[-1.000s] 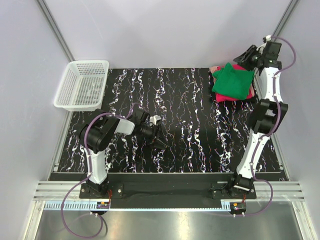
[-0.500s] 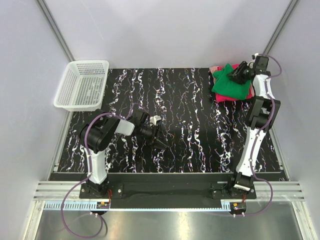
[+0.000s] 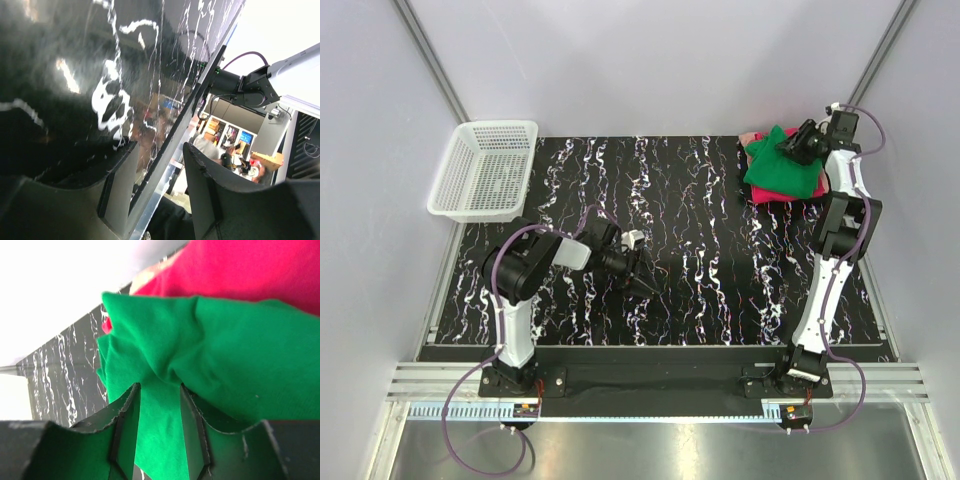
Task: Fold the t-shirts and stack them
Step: Neatly place the folded tshirt to the corner
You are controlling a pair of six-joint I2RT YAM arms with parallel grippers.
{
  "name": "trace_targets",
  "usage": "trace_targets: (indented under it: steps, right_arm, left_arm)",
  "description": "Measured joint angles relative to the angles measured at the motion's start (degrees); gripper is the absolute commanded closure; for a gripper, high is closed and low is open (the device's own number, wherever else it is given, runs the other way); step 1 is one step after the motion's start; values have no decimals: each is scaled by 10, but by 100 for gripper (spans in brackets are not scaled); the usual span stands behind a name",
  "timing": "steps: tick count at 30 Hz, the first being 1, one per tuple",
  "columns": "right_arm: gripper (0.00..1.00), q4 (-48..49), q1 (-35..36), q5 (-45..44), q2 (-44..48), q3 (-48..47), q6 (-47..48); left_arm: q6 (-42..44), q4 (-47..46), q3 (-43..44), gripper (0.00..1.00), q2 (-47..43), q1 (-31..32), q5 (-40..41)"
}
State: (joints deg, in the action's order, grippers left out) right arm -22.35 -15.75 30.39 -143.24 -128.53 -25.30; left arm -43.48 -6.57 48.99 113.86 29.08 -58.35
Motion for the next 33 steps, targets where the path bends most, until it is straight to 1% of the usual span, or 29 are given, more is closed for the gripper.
trace_targets:
  steps: [4,10,18,20,25,27,33]
  right_arm:
    - [57,4,-1,-9,11,0,3]
    - [55,9,-2,-23,30,5,11]
    - [58,24,-10,-52,32,12,14]
    - [59,37,-12,-70,35,29,17]
    - [59,76,-15,-115,55,99,23]
    - [59,86,-15,-129,63,111,26]
    - [59,108,-17,-151,105,159,30]
  left_arm:
    - [0,-1,10,50,6,2,-2]
    - [0,0,12,50,7,2,-3]
    - [1,0,13,50,7,3,-3]
    - [2,0,12,50,7,3,-3]
    - [2,0,11,50,8,3,-3]
    - [1,0,12,50,8,3,-3]
    - [2,0,13,50,10,3,-5]
